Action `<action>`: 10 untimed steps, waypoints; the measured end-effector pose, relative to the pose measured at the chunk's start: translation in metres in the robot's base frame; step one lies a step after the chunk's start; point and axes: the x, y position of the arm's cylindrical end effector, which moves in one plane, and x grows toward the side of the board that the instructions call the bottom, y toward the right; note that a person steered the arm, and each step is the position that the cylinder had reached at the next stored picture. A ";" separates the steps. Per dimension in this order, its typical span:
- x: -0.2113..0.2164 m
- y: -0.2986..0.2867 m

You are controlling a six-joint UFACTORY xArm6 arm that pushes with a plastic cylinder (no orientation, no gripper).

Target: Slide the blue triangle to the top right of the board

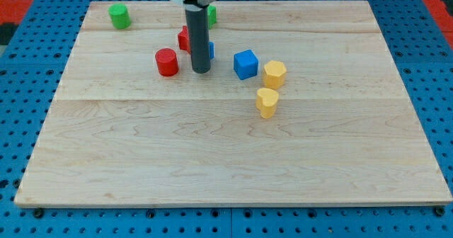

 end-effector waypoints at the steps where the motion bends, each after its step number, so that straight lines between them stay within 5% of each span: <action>1: -0.006 -0.032; 2: -0.035 -0.026; 4: -0.086 0.113; 5: -0.069 0.096; 7: -0.115 0.137; 8: -0.108 0.092; 10: -0.144 0.123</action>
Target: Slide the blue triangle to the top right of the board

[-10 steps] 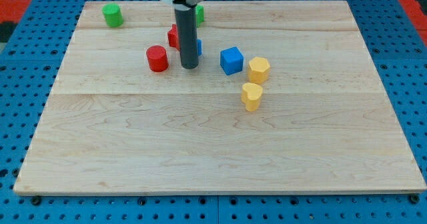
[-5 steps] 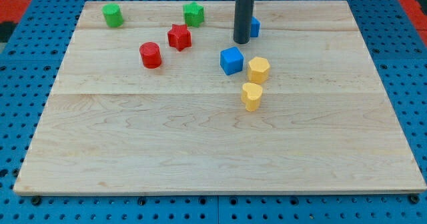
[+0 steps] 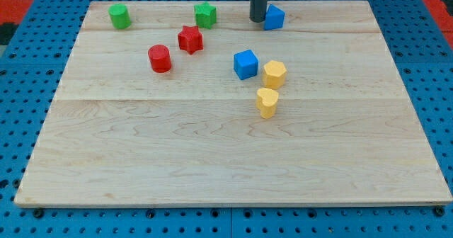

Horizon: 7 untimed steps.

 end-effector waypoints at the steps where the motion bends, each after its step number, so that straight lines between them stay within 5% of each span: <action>1: 0.010 0.041; 7: 0.027 0.092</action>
